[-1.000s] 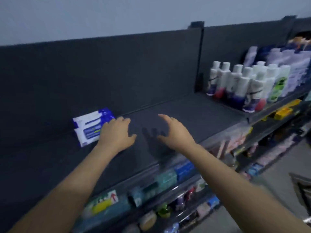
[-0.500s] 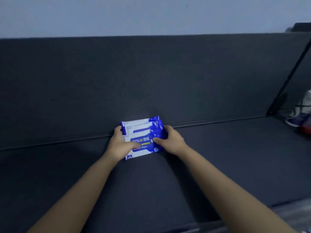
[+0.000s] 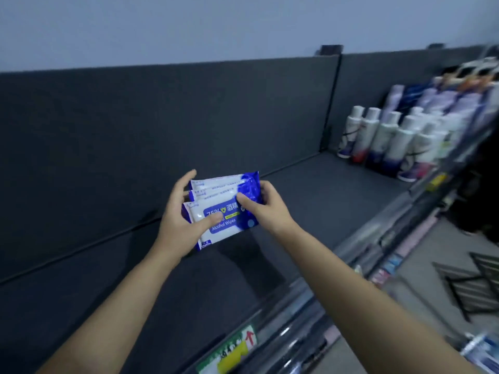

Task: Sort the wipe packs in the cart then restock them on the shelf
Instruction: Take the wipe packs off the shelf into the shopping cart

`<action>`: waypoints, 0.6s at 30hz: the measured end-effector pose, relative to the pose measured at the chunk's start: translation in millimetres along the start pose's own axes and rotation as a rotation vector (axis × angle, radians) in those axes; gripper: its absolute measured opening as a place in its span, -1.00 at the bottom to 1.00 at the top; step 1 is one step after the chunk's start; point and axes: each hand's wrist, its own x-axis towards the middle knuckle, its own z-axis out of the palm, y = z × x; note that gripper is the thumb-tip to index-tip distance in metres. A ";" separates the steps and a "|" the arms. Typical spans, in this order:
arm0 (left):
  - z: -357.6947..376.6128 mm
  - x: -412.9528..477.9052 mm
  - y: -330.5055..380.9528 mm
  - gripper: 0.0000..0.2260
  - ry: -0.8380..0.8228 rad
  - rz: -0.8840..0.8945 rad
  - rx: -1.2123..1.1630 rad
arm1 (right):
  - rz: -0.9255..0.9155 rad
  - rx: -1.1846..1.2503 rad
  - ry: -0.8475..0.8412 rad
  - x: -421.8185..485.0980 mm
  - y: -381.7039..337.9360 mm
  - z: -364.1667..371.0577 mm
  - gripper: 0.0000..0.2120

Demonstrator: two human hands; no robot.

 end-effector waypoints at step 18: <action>390.9 -226.3 129.2 -0.54 -0.977 -0.034 -0.003 | 0.158 -0.010 0.833 -390.7 -9.6 -367.8 -0.62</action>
